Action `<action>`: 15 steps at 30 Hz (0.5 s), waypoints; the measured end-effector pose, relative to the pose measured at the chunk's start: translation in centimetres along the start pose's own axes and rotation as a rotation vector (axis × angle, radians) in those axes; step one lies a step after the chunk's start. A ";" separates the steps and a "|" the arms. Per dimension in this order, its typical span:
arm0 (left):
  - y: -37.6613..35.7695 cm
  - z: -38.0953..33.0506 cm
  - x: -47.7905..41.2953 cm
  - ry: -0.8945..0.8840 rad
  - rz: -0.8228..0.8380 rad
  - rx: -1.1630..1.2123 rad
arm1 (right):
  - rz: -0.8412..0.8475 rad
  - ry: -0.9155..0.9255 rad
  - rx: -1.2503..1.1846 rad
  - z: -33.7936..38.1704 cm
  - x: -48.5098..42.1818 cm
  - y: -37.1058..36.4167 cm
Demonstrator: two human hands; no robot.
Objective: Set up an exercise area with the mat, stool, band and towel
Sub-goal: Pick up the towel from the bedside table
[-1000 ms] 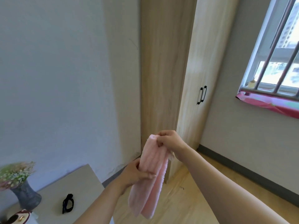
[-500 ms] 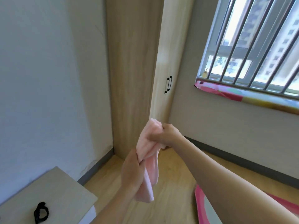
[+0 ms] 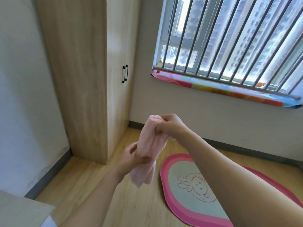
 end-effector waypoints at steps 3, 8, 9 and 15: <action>-3.3 -0.7 -0.8 0.014 0.054 -0.008 | -0.031 -0.012 -0.128 -1.9 0.4 2.7; -11.3 0.6 -1.9 0.112 0.171 -0.089 | -0.224 -0.065 -0.357 -8.7 1.1 9.7; -13.1 0.9 -2.2 0.124 0.184 -0.094 | -0.258 -0.091 -0.384 -10.7 1.1 11.1; -24.3 3.8 -6.0 0.263 0.190 -0.203 | -0.467 -0.378 -0.430 -28.7 2.5 20.0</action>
Point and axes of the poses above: each hand's wrist, its own x-axis away from the middle knuckle, its own y-axis out of the back of the hand, z = x × y, the point moved 9 cm from there along -x, towards the middle knuckle
